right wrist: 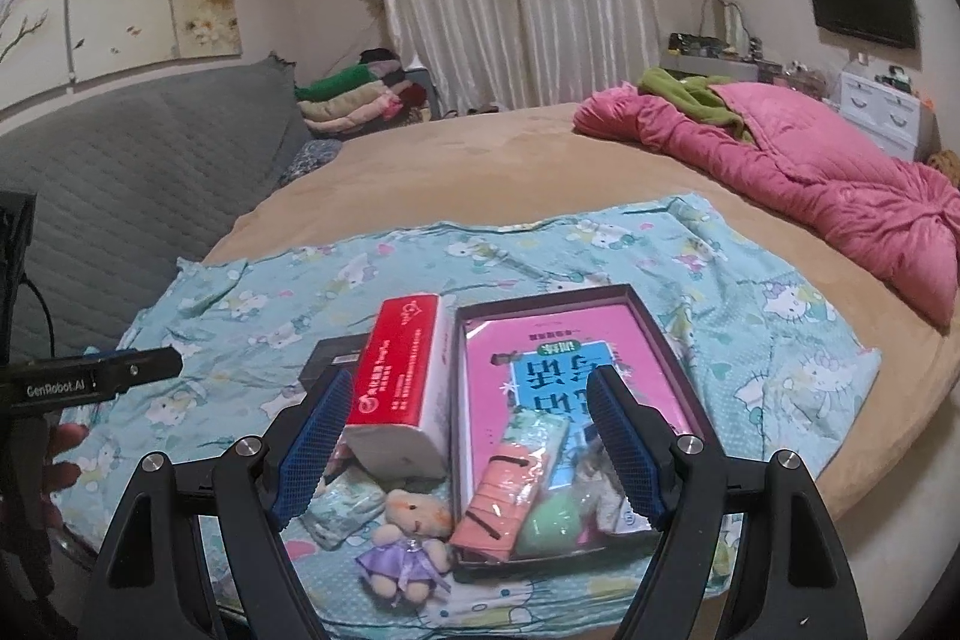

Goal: Organize soft objects
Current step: 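Withdraw both open tools from the tray toward the remaining plush toys, then grasp the bagged pink plush with the left tool while the right tool grasps the purple-dress bear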

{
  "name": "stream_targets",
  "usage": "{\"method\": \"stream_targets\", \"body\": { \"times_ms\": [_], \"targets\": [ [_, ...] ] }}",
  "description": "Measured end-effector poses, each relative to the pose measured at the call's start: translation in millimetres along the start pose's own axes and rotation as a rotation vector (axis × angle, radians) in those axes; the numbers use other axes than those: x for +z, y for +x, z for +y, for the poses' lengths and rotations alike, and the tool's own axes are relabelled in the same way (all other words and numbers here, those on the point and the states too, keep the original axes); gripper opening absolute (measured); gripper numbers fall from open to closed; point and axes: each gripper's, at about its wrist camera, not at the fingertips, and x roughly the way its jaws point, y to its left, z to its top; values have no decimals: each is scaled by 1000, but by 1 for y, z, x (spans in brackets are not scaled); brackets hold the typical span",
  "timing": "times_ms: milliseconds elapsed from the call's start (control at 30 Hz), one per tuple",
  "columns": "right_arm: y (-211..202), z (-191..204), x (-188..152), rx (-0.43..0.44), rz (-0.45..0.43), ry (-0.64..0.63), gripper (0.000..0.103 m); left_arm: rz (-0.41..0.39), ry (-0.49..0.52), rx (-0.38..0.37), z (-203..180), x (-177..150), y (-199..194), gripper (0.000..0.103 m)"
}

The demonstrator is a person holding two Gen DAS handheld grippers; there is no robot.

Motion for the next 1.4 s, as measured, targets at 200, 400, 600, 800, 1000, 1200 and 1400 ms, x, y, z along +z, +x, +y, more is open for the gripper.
{"method": "stream_targets", "body": {
  "times_ms": [200, 400, 600, 800, 1000, 1200, 1400],
  "targets": [
    [2, 12, -1, 19, 15, -27, 82, -4, -37, 21, 21, 1, -1, 74],
    [9, 27, -4, 41, 35, -59, 82, -2, -68, 28, 39, -2, 3, 74],
    [22, 39, -14, 55, 77, -91, 82, 19, -93, 35, 52, -9, 17, 75],
    [42, 51, -31, 79, 149, -137, 82, 47, -118, 31, 63, -18, 34, 74],
    [66, 69, -55, 101, 254, -236, 82, 67, -131, 20, 68, -26, 49, 75],
    [83, 79, -73, 116, 329, -279, 82, 92, -131, 17, 72, -32, 66, 74],
    [96, 82, -86, 100, 381, -310, 82, 109, -147, -9, 75, -38, 83, 74]
  ]
}}
